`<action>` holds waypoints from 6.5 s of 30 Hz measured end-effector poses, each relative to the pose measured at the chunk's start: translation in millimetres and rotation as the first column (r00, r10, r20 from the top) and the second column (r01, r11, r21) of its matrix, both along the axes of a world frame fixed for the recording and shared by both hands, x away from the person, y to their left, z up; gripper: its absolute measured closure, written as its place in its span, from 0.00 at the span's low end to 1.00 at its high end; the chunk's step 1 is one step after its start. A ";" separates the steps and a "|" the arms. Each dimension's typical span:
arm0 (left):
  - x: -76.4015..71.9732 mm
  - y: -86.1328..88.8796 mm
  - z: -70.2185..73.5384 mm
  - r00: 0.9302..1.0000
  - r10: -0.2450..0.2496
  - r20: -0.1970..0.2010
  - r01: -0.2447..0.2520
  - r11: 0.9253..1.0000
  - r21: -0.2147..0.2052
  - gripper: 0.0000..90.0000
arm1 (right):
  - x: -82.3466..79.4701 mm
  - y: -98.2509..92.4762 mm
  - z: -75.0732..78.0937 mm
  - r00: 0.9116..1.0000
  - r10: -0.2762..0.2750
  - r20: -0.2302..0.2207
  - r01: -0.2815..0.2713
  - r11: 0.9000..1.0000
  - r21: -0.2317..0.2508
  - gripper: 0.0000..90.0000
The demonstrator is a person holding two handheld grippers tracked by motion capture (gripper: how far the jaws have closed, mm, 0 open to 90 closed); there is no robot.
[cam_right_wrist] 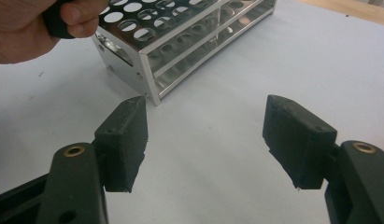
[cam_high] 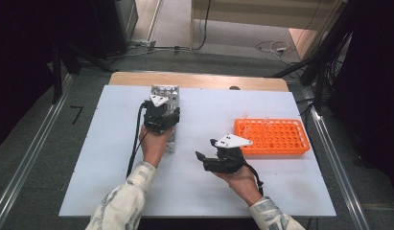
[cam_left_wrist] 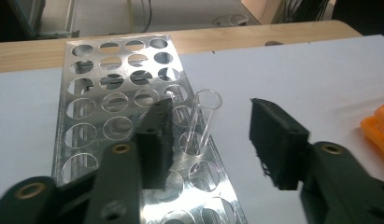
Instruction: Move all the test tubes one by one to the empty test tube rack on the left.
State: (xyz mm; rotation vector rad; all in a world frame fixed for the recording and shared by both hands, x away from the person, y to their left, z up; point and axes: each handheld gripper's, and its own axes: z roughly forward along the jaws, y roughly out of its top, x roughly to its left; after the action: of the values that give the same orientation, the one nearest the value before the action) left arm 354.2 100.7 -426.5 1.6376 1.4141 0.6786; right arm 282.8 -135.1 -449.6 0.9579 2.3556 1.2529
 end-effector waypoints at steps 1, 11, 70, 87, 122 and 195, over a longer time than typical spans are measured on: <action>-3.0 0.4 0.7 1.000 0.010 0.016 -0.010 1.000 0.001 0.48 | -0.1 -0.1 0.0 1.000 -0.001 0.001 0.001 1.000 0.000 0.33; -41.8 9.7 10.1 0.996 -0.014 0.086 0.020 0.997 -0.070 0.26 | 2.6 -10.7 2.6 1.000 -0.029 0.009 0.029 1.000 0.010 0.33; -117.4 50.0 -12.6 0.996 0.009 0.087 -0.004 0.998 -0.055 0.22 | 3.6 -113.3 1.6 0.966 -0.258 0.027 0.257 0.966 0.012 0.34; -118.3 51.6 -14.0 0.997 0.013 0.083 -0.008 0.998 -0.058 0.22 | 13.4 -113.4 -5.3 0.956 -0.291 0.034 0.292 0.957 0.000 0.35; -117.7 51.3 -14.7 0.997 0.009 0.076 -0.004 0.998 -0.063 0.22 | 30.1 -107.2 -10.4 0.948 -0.313 0.052 0.313 0.950 0.005 0.49; -120.1 20.5 -10.3 0.988 -0.125 0.090 0.130 0.990 -0.052 0.23 | -4.7 -27.7 7.4 0.992 -0.065 0.105 0.063 0.998 0.021 0.82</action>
State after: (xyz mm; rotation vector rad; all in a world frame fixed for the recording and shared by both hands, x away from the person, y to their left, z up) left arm 234.1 121.2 -436.8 1.6191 1.2445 0.6218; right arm 278.1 -162.7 -442.1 0.9407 2.2193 1.2692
